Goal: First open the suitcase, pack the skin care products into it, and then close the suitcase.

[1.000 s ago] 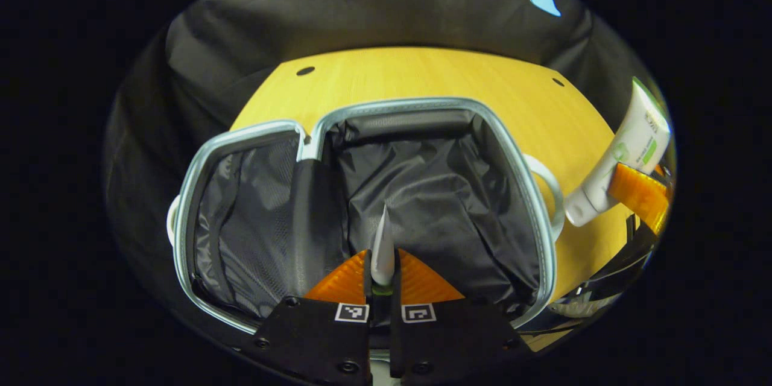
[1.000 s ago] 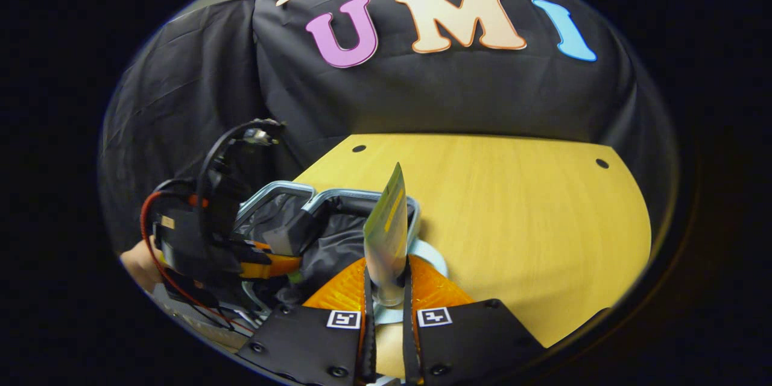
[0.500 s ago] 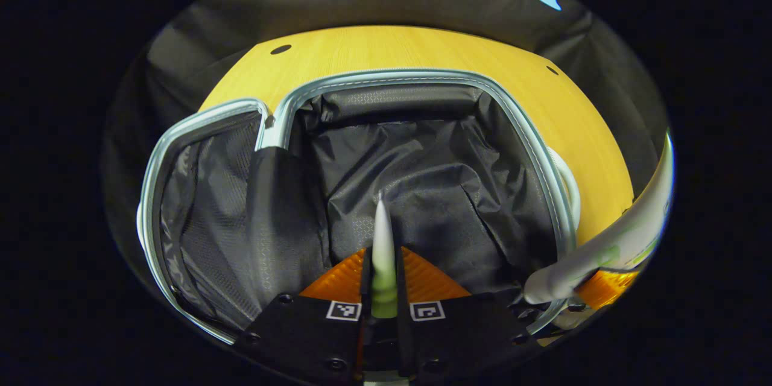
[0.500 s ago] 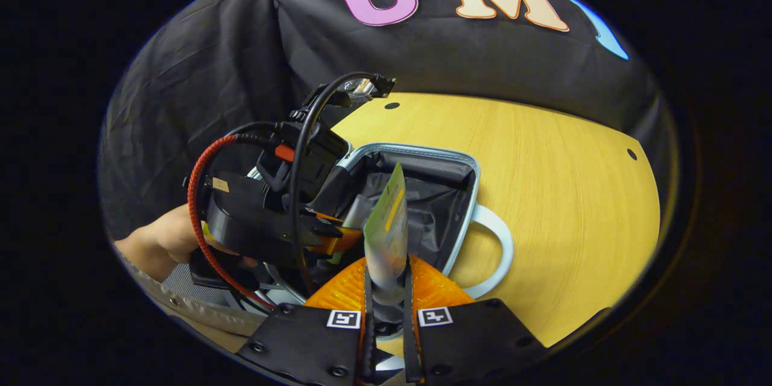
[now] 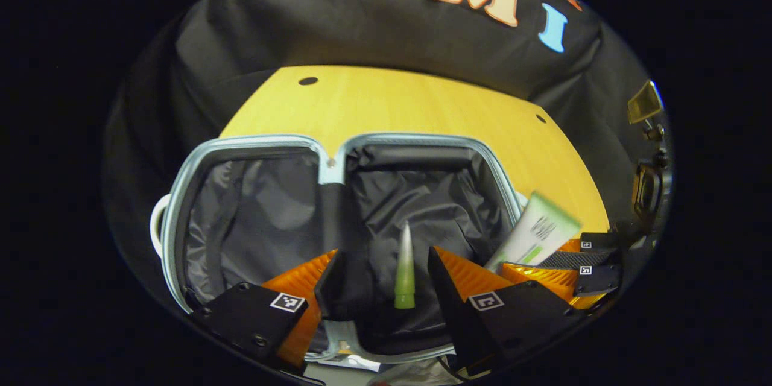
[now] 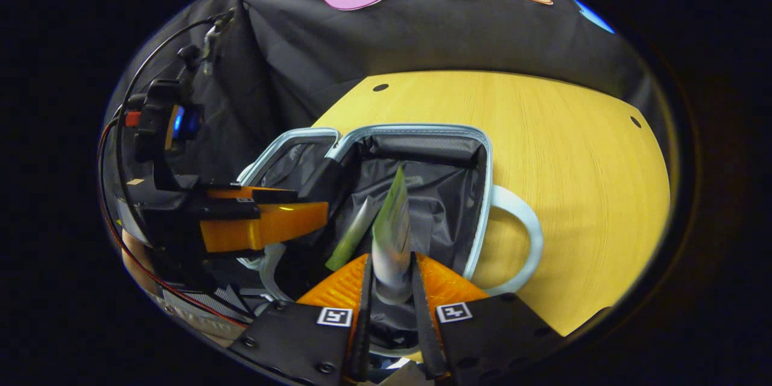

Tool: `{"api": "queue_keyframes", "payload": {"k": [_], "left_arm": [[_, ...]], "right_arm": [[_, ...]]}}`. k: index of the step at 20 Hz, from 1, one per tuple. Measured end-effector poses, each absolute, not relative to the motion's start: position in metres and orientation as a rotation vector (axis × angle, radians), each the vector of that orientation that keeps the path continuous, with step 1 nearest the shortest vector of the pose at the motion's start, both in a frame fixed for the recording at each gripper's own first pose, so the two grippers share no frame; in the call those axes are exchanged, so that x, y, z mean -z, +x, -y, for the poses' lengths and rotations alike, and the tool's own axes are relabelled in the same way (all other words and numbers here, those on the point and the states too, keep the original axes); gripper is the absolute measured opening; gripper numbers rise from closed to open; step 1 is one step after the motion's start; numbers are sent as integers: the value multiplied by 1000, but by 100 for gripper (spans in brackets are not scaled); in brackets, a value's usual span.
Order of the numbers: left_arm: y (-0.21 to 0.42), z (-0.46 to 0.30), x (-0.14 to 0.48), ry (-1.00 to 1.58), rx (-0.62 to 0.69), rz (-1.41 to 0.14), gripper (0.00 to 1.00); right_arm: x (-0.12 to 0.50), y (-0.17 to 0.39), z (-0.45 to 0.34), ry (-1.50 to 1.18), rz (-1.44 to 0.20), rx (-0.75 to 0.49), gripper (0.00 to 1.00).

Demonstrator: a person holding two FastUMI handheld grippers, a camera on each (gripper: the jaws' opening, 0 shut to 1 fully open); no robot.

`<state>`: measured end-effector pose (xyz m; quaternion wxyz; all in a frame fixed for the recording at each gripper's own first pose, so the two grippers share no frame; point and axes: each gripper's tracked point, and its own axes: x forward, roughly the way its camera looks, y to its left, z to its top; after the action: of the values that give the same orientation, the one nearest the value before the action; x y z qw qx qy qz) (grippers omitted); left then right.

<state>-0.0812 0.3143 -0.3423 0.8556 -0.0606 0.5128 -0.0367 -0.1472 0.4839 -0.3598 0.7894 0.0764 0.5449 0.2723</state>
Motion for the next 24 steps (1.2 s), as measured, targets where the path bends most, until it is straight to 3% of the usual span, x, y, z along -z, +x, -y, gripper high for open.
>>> {"api": "queue_keyframes", "payload": {"k": [4,13,17,24], "left_arm": [[-84,-370,338,-131,-37,-1046,86],[-87,-525,317,-120,-322,-977,87],[-85,-593,338,-127,-448,-994,87],[-99,-644,379,-246,-523,-1070,86]], "right_arm": [[349,-120,-501,225,-1073,-577,96],[316,-69,-472,292,-936,-470,98],[315,-57,-443,262,-915,-410,98],[308,-44,-387,278,-889,-266,98]]}}
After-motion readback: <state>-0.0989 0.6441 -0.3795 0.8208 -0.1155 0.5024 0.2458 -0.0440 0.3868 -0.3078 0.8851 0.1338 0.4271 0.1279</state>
